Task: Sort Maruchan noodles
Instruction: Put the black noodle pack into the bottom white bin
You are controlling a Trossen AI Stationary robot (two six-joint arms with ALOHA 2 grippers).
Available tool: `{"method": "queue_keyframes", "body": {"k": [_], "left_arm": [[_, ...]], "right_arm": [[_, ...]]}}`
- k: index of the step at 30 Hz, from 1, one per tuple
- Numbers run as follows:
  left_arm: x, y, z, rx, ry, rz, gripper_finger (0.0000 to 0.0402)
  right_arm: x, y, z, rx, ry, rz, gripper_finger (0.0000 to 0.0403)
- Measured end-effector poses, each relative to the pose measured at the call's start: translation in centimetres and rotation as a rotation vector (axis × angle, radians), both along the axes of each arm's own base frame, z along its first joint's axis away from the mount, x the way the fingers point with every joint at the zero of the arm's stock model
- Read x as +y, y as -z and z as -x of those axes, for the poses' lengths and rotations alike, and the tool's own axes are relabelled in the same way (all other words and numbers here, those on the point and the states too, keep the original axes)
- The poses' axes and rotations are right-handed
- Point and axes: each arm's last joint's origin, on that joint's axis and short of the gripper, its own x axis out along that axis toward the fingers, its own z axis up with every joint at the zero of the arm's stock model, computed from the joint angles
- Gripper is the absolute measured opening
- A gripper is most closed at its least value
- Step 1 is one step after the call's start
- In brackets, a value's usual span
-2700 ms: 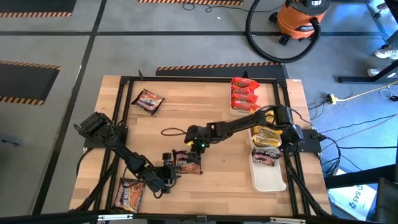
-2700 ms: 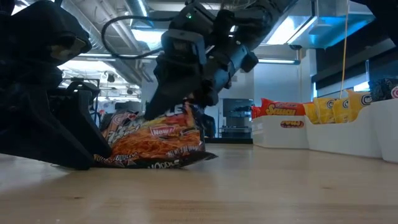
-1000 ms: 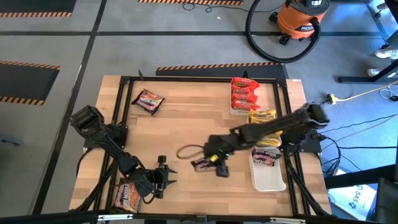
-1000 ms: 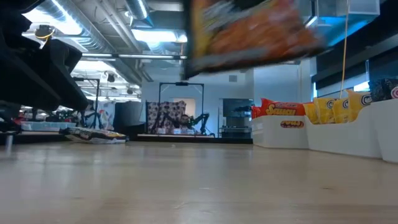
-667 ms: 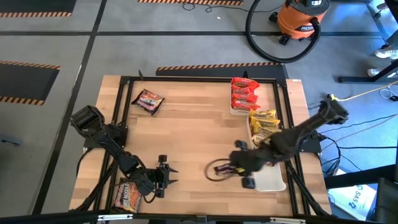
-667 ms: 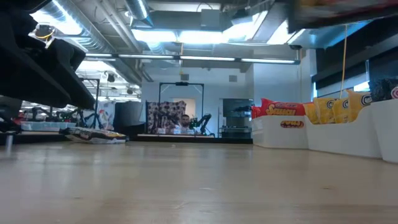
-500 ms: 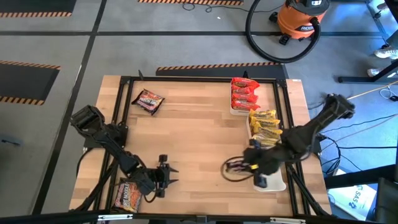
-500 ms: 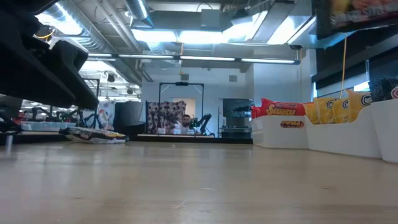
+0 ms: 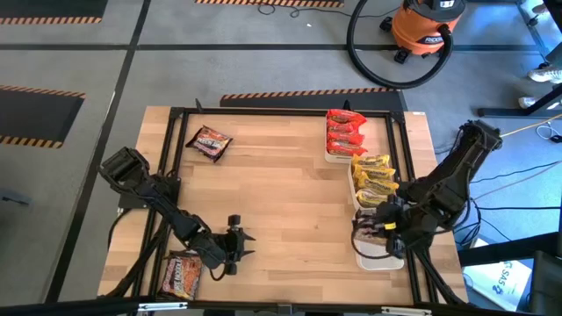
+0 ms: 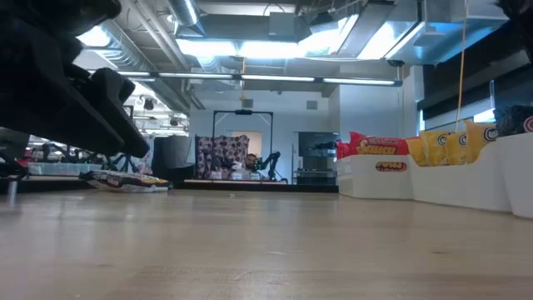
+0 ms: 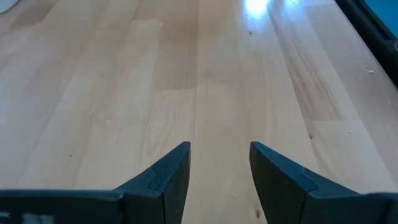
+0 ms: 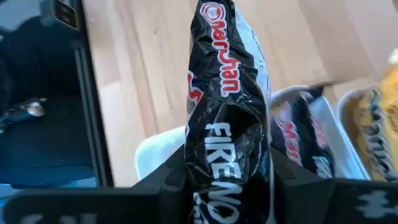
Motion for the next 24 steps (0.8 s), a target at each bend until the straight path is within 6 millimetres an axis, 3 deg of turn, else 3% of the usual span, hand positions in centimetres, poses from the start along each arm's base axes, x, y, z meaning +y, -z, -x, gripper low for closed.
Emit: {"method": "queue_keyframes", "body": {"k": [14, 24], "left_arm": [[1.1, -0.1, -0.9, -0.011, -0.031, -0.005, 0.0160], [2.3, -0.9, -2.8, -0.054, 0.040, 0.093, 0.0160]], "right_arm": [[0.8, 0.4, 2.3, -0.076, -0.031, 0.126, 0.0094], [0.9, 4.6, 3.0, -0.067, -0.111, 0.209, 0.0095]]}}
